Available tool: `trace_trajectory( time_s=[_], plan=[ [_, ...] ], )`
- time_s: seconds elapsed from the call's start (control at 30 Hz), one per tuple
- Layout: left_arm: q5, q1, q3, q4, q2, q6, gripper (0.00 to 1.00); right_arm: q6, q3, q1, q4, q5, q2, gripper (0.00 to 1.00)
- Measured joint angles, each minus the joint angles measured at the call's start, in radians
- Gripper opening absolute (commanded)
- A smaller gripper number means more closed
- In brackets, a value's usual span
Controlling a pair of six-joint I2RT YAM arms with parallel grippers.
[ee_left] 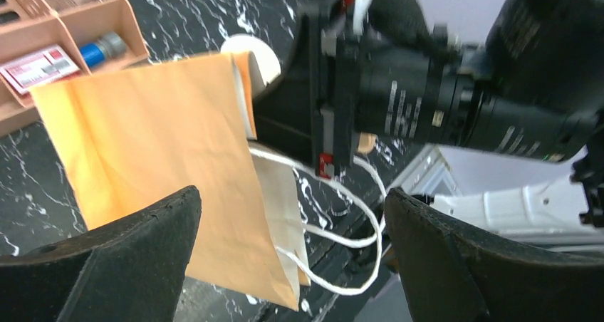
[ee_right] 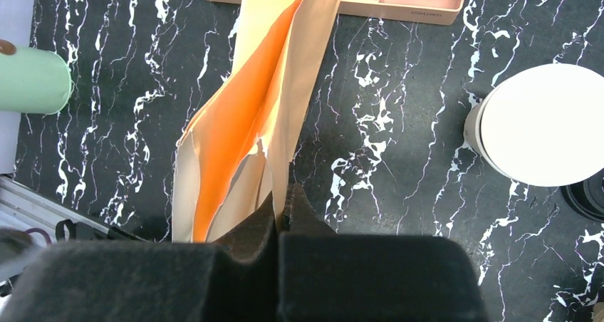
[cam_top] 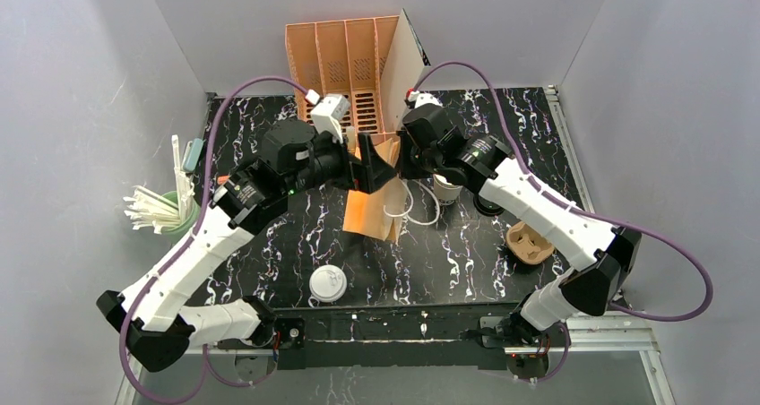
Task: Pack the takeout coffee
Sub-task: Open the takeout bag at the center of the board.
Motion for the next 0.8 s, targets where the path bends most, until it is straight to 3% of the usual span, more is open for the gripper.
trace_trajectory(
  time_s=[0.23, 0.5, 0.67, 0.8],
  plan=[
    [0.002, -0.123, -0.082, -0.048, -0.019, 0.062, 0.98, 0.003, 0.02, 0.0, 0.001, -0.006, 0.026, 0.01],
    [-0.221, -0.41, -0.015, -0.117, 0.024, 0.217, 0.97, 0.003, 0.031, -0.001, 0.004, -0.01, 0.046, 0.01],
    [-0.365, -0.541, 0.103, -0.165, 0.138, 0.296, 0.74, 0.004, 0.031, -0.001, 0.005, -0.012, 0.046, 0.01],
    [-0.52, -0.554, 0.163, -0.226, 0.23, 0.325, 0.52, 0.006, 0.031, -0.004, 0.005, -0.023, 0.046, 0.01]
  ],
)
